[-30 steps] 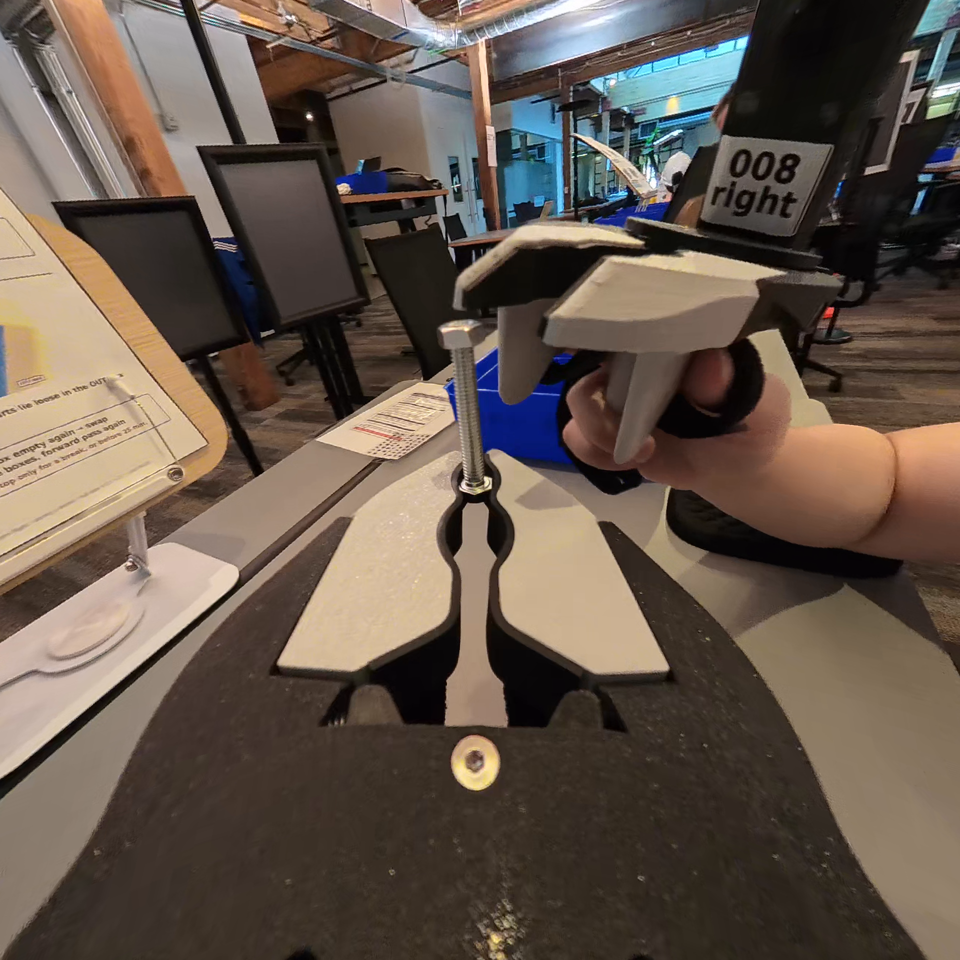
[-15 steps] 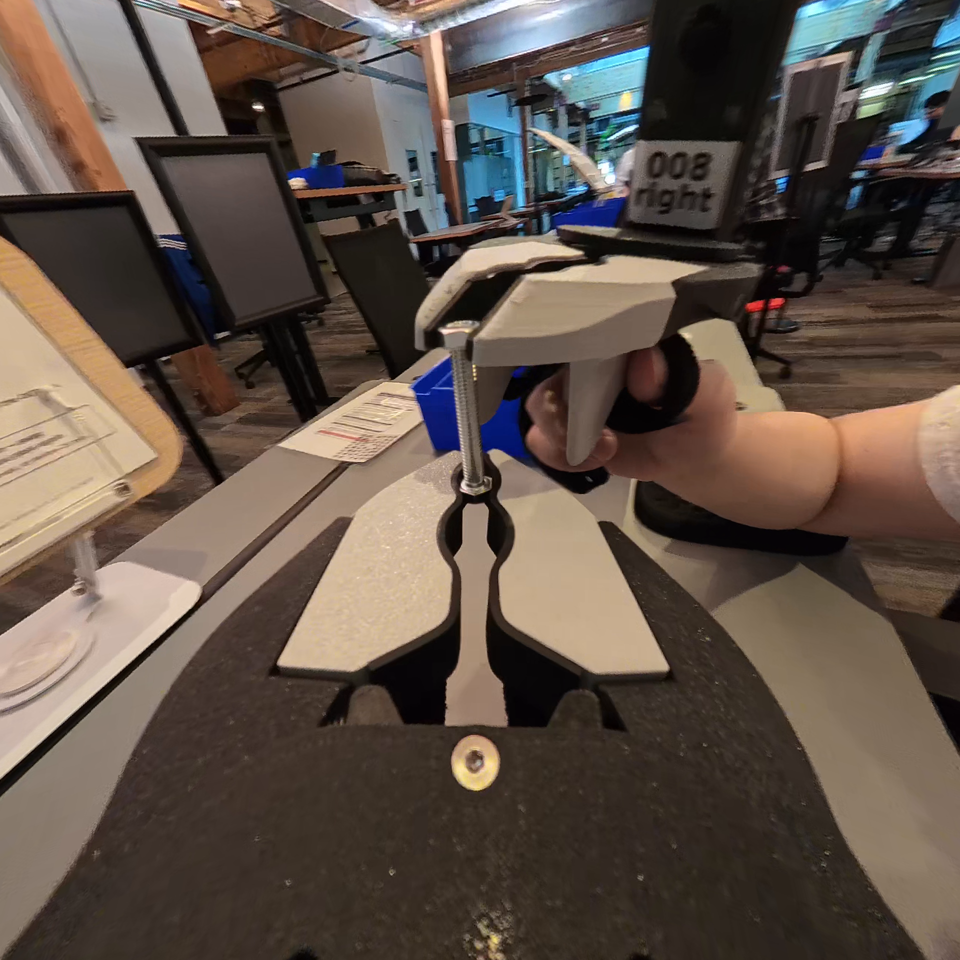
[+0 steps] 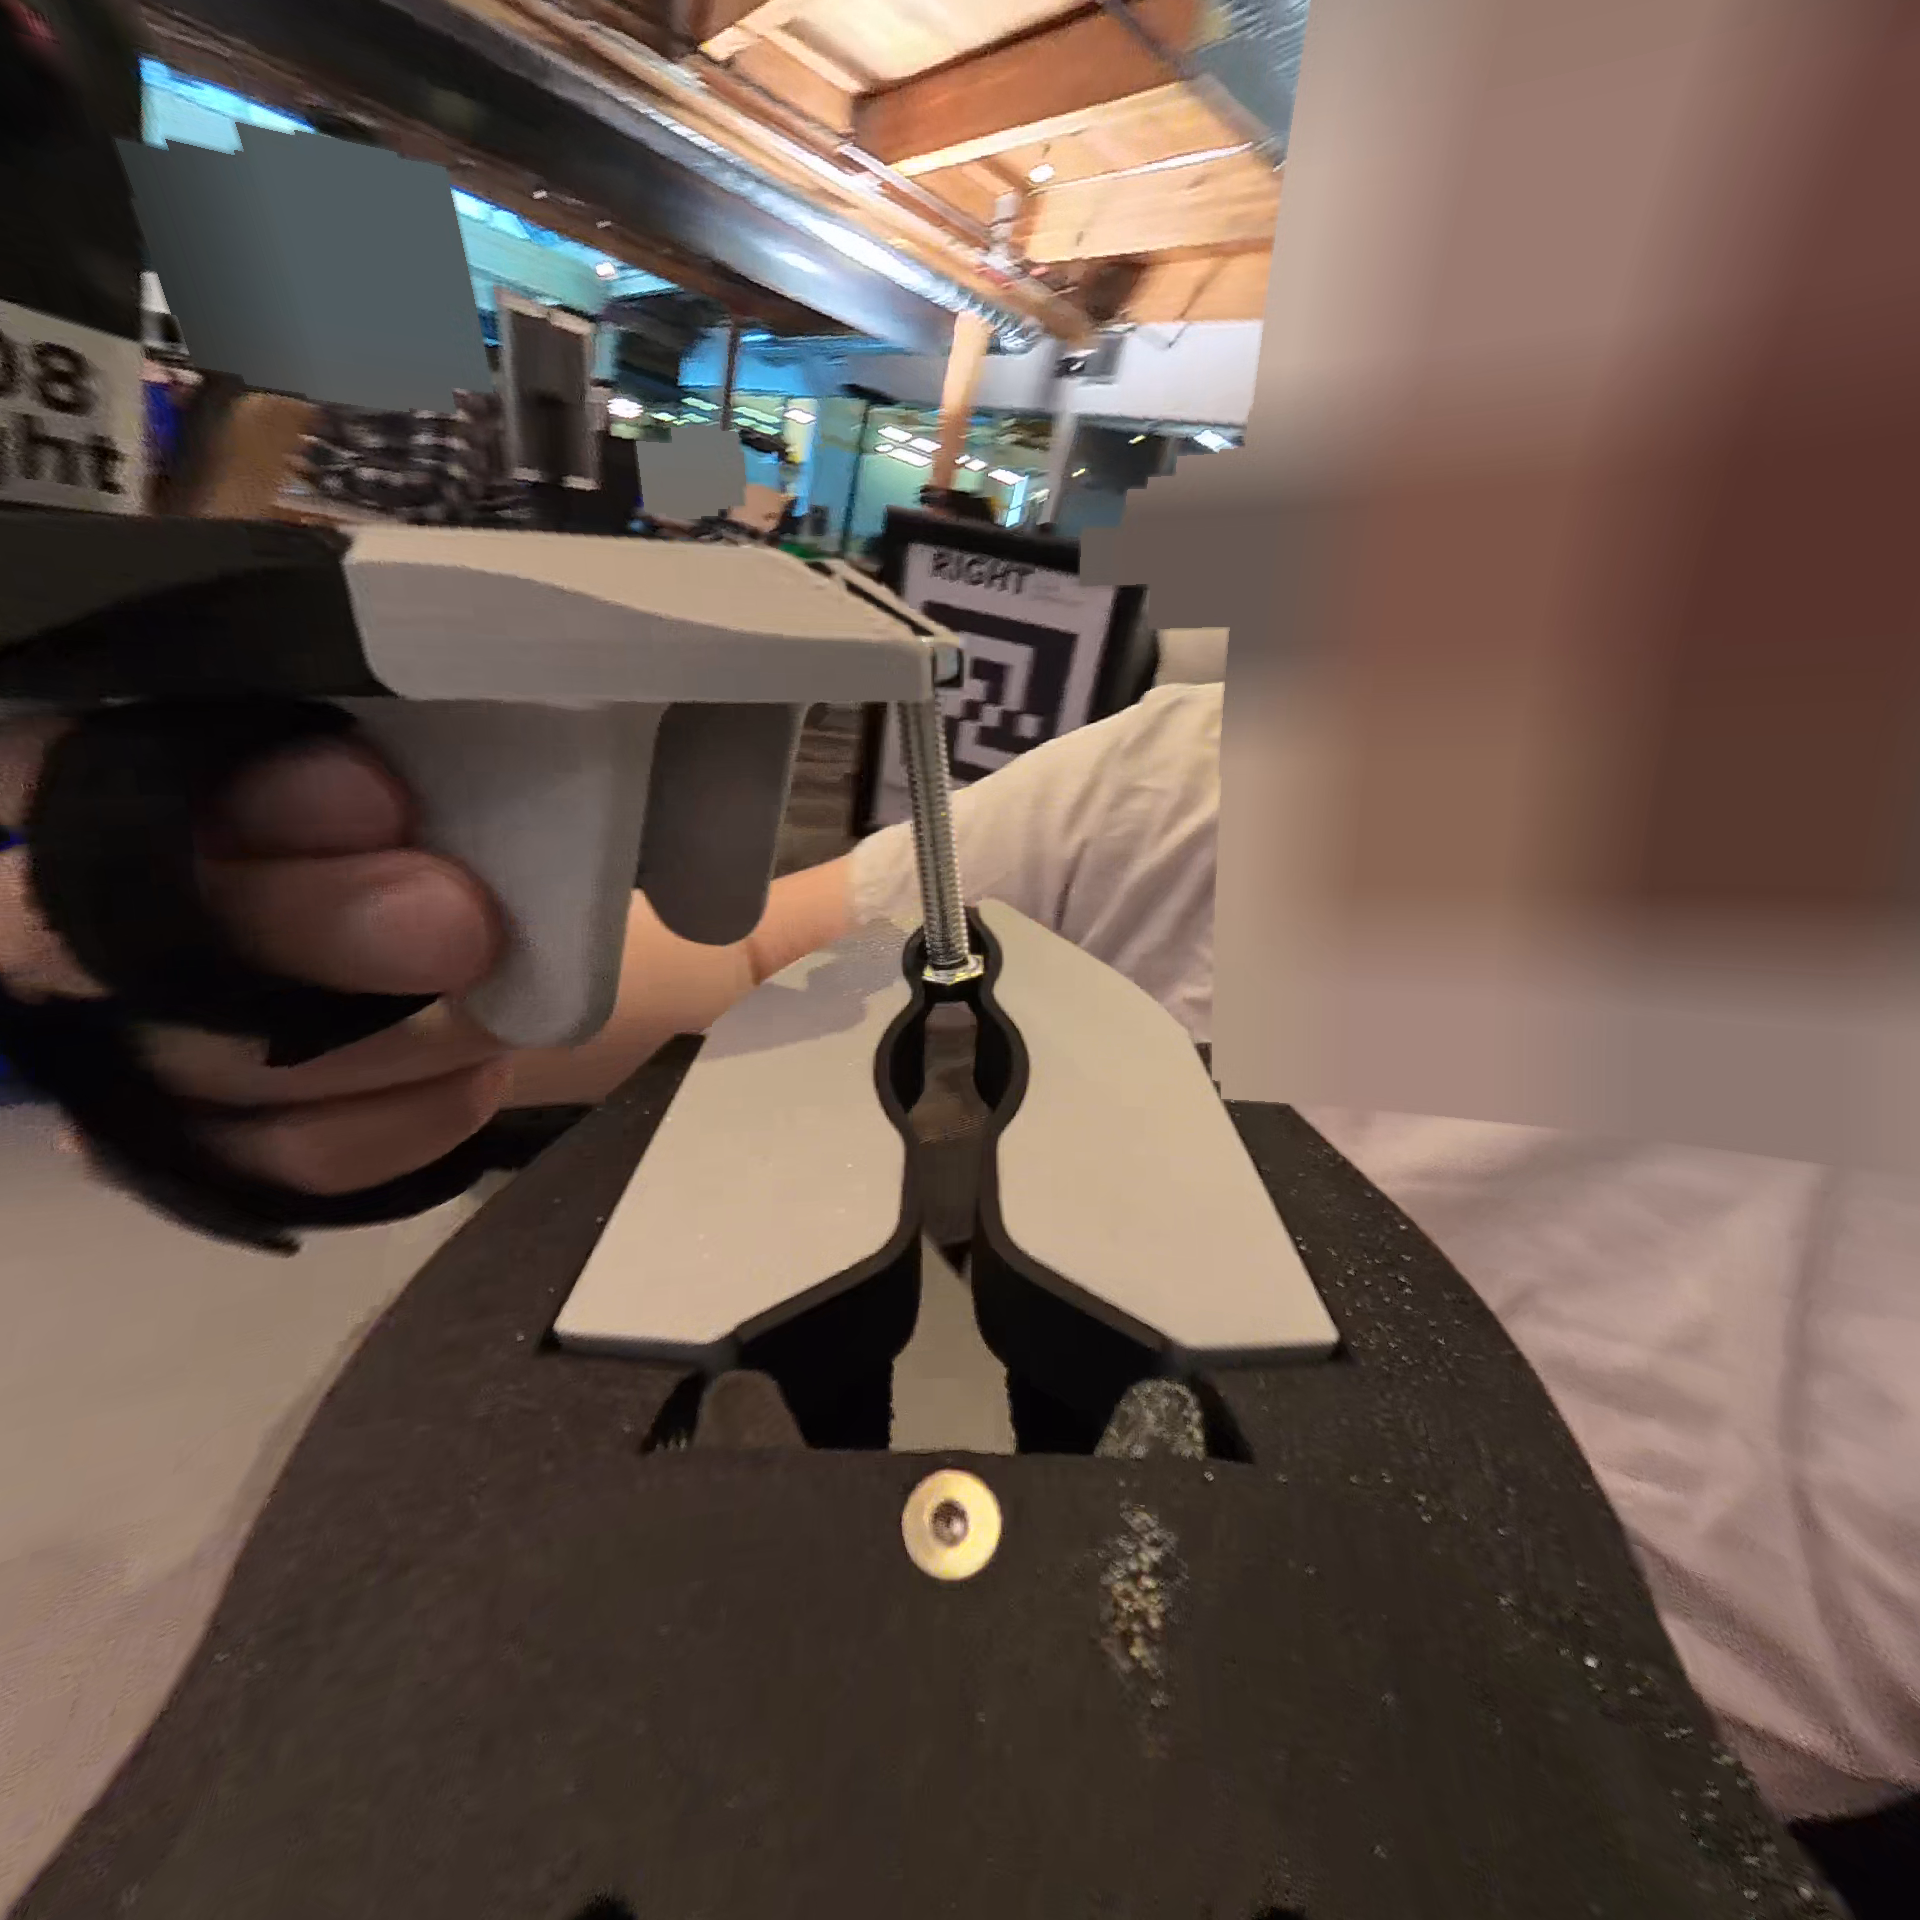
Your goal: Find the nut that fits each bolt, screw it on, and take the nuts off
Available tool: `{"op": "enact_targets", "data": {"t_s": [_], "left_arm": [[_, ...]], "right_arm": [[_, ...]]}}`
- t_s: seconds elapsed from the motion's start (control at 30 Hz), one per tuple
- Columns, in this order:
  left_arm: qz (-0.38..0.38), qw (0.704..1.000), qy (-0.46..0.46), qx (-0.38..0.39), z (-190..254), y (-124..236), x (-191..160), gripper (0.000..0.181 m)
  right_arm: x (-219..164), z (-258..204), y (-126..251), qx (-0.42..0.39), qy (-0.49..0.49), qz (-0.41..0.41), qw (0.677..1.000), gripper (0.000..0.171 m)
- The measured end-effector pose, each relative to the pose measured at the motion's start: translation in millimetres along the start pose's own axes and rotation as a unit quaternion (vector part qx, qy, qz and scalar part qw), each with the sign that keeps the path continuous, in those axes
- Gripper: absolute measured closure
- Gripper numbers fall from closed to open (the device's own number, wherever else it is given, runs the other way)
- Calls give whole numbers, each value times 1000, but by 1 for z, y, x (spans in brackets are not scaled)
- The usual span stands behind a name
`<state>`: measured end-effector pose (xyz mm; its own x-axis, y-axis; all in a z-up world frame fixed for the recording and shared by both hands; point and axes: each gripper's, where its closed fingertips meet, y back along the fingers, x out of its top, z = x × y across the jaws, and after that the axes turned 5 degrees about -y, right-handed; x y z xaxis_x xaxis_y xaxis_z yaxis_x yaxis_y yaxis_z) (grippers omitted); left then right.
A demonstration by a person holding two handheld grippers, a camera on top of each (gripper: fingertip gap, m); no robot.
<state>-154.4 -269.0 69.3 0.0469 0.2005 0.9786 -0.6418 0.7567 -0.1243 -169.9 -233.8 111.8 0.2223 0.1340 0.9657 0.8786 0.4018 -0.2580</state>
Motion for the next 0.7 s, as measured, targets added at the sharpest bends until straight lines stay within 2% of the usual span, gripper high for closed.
{"op": "enact_targets", "data": {"t_s": [0.1,0.2,0.3,0.37,0.43,0.5,0.57,0.7], "left_arm": [[24,998,29,-45,9,-4,2,178],[38,997,37,-47,8,-5,4,178],[30,999,14,-3,-1,-2,5,178],[16,999,-13,48,-13,4,6,178],[-8,989,-52,136,-33,15,6,178],[-41,960,-104,257,-59,35,8,178],[-72,911,-154,375,-82,60,11,178],[-104,827,-203,514,-103,95,15,178]], "right_arm": [[1,-7,-2,32,-4,18,999,161],[2,-6,-2,37,-16,37,999,161],[4,2,0,11,-12,41,999,161],[10,12,5,-35,-8,41,999,147],[18,27,14,-108,14,38,993,139],[29,43,29,-206,63,33,976,139],[42,52,42,-290,110,34,950,140],[48,74,62,-447,146,13,882,142]]}}
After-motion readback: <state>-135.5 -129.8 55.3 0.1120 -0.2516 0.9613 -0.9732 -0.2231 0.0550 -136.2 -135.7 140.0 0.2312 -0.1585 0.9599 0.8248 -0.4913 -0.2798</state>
